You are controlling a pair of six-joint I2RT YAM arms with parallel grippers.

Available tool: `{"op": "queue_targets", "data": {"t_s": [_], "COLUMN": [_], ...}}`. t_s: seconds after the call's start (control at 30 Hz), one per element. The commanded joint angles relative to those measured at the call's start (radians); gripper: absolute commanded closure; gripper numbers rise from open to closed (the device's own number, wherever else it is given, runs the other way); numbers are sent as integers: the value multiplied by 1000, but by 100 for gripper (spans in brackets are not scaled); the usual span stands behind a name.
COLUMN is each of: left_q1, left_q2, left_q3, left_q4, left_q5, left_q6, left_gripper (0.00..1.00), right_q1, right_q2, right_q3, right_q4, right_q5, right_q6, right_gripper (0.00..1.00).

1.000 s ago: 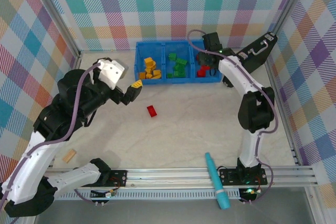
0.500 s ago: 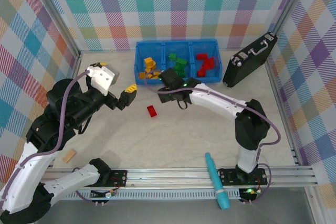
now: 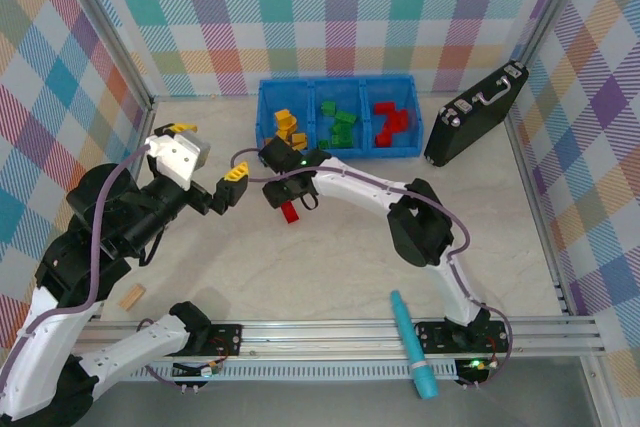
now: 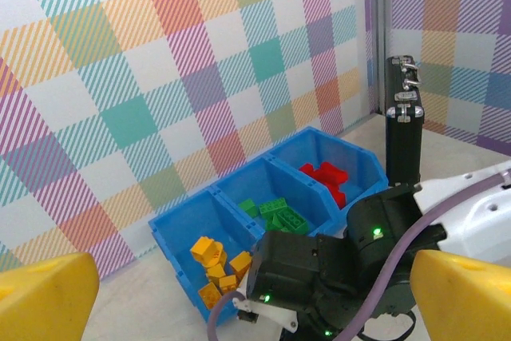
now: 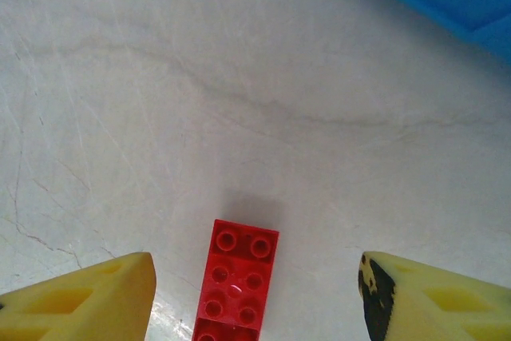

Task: Sort the legos into containers by color
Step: Pick up the lego from the center of the table.

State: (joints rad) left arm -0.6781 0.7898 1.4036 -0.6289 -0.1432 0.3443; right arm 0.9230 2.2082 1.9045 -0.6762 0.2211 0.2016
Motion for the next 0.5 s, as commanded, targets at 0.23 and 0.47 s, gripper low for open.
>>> {"op": "queue_targets", "data": {"t_s": [0.23,0.47], "left_q1": [-8,-8], "left_q2": [18,34], "left_q3": [-8,-6], "left_q4": [23,17], "left_q5": [-6,-6], "left_q6": [-2,-8], "left_gripper": [0,0], "right_q1": [11,11], "right_q2": [69,106], "right_q3": [12,14], "right_q4": [-47,-57], "right_q5": [-74,-77], "right_q6": [59,54], "right_gripper": [31,30]}}
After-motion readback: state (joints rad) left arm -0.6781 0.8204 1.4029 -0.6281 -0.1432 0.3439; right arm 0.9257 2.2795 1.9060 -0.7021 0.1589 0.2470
